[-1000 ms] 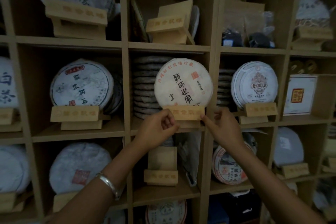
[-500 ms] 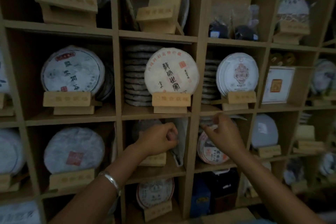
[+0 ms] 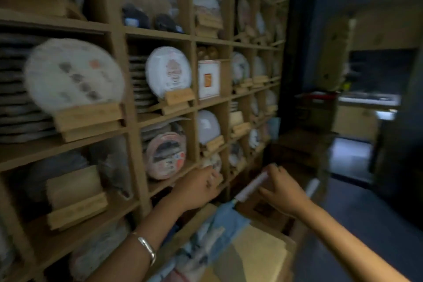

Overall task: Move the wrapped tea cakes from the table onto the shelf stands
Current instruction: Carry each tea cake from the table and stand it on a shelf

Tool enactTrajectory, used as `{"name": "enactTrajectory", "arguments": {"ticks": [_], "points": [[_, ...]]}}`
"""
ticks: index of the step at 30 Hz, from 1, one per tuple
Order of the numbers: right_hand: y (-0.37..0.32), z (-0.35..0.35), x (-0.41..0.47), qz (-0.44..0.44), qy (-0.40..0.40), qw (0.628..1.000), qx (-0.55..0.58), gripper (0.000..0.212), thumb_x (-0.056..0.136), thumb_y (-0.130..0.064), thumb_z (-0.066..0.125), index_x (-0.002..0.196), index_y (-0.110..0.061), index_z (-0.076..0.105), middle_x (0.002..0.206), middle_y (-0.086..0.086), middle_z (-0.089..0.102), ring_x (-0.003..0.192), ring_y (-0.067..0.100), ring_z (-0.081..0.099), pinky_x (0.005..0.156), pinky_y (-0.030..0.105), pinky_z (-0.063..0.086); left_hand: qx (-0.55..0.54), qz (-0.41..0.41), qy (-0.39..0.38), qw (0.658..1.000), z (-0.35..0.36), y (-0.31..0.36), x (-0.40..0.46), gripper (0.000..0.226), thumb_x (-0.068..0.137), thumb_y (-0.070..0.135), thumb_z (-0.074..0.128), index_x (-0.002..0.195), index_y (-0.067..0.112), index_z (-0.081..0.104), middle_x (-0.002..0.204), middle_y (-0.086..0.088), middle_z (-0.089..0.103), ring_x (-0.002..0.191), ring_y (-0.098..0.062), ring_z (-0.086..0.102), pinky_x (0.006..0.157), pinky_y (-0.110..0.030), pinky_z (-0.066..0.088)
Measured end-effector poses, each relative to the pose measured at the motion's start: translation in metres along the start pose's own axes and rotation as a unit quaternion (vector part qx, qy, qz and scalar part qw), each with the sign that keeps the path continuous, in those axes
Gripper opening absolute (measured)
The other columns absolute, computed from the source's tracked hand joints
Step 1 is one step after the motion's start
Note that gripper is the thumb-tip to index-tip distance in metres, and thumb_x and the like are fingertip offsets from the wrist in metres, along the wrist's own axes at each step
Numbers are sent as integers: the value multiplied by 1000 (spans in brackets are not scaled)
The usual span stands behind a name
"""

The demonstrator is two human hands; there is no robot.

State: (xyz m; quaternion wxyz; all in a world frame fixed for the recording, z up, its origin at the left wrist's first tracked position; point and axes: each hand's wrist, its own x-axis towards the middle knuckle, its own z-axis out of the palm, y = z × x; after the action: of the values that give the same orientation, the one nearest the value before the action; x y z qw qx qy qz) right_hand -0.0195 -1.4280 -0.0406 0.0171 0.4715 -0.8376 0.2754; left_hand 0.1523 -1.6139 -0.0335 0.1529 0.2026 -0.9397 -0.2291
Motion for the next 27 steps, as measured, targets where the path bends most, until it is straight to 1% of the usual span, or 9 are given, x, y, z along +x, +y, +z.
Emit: {"name": "enactTrajectory", "arguments": {"ticks": [2,5,9,13,16,19,22,24,27], "points": [[35,-27,-35,55,22,998,-15,55,89,-31,67,132,-7,44,127,14,51,116,31,55,91,33,43,-11,36,-25,999,30,42,20,33,86,31,69,117,24,57,94,7,63,86,-14,63,82,-33,53],[89,-68,-96,143,57,987,-43,53,90,-34,65,130,-8,44,127,14,51,118,32,54,94,35,43,-30,103,-75,991,79,114,42,33,86,32,71,114,24,56,94,5,64,81,-14,65,77,-33,52],[156,-115,-190,267,98,956,-70,52,91,-35,62,132,-10,42,131,12,48,120,31,53,97,37,44,-18,191,-123,974,142,205,59,31,81,38,72,108,30,57,84,12,63,76,-9,64,78,-34,55],[212,-155,-280,360,128,920,-87,52,91,-34,61,133,-12,41,132,11,47,122,30,53,99,38,44,-20,264,-184,946,212,296,59,30,81,43,69,106,36,55,87,16,64,76,-2,63,80,-35,55],[253,-182,-345,417,137,894,-91,50,91,-34,60,133,-14,41,132,11,48,121,29,53,95,35,44,-14,318,-231,919,272,365,45,31,83,46,65,109,38,52,91,20,62,80,1,61,82,-34,54],[297,-205,-407,468,145,868,-84,54,91,-33,61,137,-12,41,137,11,46,123,28,52,96,35,43,-15,345,-277,897,333,429,27,32,83,44,64,112,36,53,93,20,62,82,-1,61,82,-35,54],[343,-223,-465,510,149,844,-67,53,91,-28,61,136,-9,42,135,13,47,120,29,53,96,35,43,-12,362,-322,875,390,485,14,34,85,41,64,116,33,53,97,17,62,86,-4,60,84,-34,52],[374,-231,-498,537,142,829,-58,53,91,-30,62,135,-10,41,131,14,49,115,30,54,91,35,44,-9,368,-339,866,427,516,7,35,87,41,64,119,30,53,98,16,62,84,-5,58,83,-32,51],[420,-233,-537,568,126,813,-43,54,90,-32,62,134,-9,42,132,14,50,121,30,51,96,35,44,-3,350,-367,862,479,547,-2,35,88,41,62,120,29,51,101,14,61,81,-6,58,82,-33,51]]}}
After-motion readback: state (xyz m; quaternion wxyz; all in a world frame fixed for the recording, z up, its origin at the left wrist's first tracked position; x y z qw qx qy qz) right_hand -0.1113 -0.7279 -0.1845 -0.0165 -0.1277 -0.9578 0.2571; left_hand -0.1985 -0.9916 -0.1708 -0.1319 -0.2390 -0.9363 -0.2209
